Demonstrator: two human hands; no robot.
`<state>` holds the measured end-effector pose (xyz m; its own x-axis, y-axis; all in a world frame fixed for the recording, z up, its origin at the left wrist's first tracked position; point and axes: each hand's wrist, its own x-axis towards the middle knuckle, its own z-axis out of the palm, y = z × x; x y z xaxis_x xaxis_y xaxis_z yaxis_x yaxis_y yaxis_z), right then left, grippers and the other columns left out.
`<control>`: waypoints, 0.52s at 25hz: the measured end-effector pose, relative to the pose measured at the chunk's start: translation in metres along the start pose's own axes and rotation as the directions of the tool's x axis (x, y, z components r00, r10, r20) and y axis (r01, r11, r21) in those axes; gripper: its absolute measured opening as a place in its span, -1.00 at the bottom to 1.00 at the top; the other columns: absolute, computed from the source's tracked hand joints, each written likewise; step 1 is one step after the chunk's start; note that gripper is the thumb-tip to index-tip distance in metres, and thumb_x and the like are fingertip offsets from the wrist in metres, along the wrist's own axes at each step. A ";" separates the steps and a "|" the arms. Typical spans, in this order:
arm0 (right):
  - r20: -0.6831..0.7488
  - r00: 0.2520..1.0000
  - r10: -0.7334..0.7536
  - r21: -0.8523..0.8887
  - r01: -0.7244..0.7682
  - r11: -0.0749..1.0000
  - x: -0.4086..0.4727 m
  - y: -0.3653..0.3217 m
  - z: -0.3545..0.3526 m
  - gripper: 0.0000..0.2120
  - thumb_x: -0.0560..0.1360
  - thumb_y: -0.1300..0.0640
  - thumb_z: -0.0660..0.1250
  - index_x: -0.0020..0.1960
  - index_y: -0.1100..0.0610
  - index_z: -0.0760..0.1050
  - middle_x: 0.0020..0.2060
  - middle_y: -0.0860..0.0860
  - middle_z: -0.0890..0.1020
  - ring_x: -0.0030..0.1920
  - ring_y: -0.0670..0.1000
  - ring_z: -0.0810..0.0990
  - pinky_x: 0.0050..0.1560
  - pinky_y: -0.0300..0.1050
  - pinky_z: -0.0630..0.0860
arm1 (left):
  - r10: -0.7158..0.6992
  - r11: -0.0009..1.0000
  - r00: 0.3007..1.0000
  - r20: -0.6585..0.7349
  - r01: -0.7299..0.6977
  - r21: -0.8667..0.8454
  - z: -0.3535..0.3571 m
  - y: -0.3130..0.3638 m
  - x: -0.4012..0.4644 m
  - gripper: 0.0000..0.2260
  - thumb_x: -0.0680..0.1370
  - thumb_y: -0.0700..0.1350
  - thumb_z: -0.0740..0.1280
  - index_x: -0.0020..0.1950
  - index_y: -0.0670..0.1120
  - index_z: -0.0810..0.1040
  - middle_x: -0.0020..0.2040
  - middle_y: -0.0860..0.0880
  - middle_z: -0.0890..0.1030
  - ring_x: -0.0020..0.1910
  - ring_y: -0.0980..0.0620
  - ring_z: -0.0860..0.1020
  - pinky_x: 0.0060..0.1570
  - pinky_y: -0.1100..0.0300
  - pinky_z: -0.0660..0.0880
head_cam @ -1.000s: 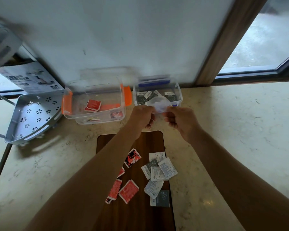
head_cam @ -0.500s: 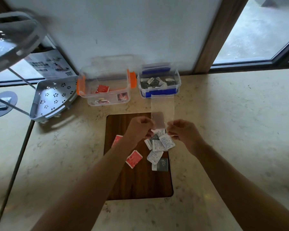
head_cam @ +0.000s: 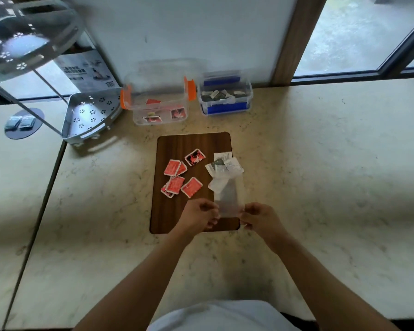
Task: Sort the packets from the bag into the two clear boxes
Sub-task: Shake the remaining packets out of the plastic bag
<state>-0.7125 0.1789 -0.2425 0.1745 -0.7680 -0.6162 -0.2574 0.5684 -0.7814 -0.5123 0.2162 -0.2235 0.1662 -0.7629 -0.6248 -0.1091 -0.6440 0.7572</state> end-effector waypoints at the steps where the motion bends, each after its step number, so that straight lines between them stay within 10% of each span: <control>1: -0.009 1.000 0.004 0.006 -0.004 1.000 -0.010 0.013 -0.001 -0.93 0.46 0.35 0.42 -0.11 0.22 0.63 -0.34 0.05 0.64 -0.32 0.00 0.58 -0.28 -0.14 0.52 | -0.002 1.000 1.000 0.011 0.001 0.003 0.005 -0.009 -0.010 -0.93 0.56 -0.28 0.40 0.03 -0.21 0.62 -0.17 -0.17 0.70 -0.29 -0.01 0.62 -0.26 0.17 0.58; 13: -0.245 0.961 0.127 0.061 -0.116 0.991 -0.098 0.107 -0.070 -0.90 0.52 0.26 0.39 -0.01 0.13 0.65 -0.18 0.09 0.71 -0.24 0.02 0.65 -0.22 -0.13 0.56 | -0.084 0.980 0.980 0.178 0.050 0.191 0.095 -0.053 -0.062 -0.87 0.62 -0.19 0.31 0.06 -0.19 0.63 -0.16 -0.14 0.71 -0.28 -0.02 0.64 -0.23 0.13 0.59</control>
<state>-0.8236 0.2948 -0.2590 -0.0977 -0.7380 -0.6677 -0.2177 0.6705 -0.7093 -0.6097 0.2927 -0.2430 -0.0021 -0.7040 -0.7102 -0.2859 -0.6801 0.6751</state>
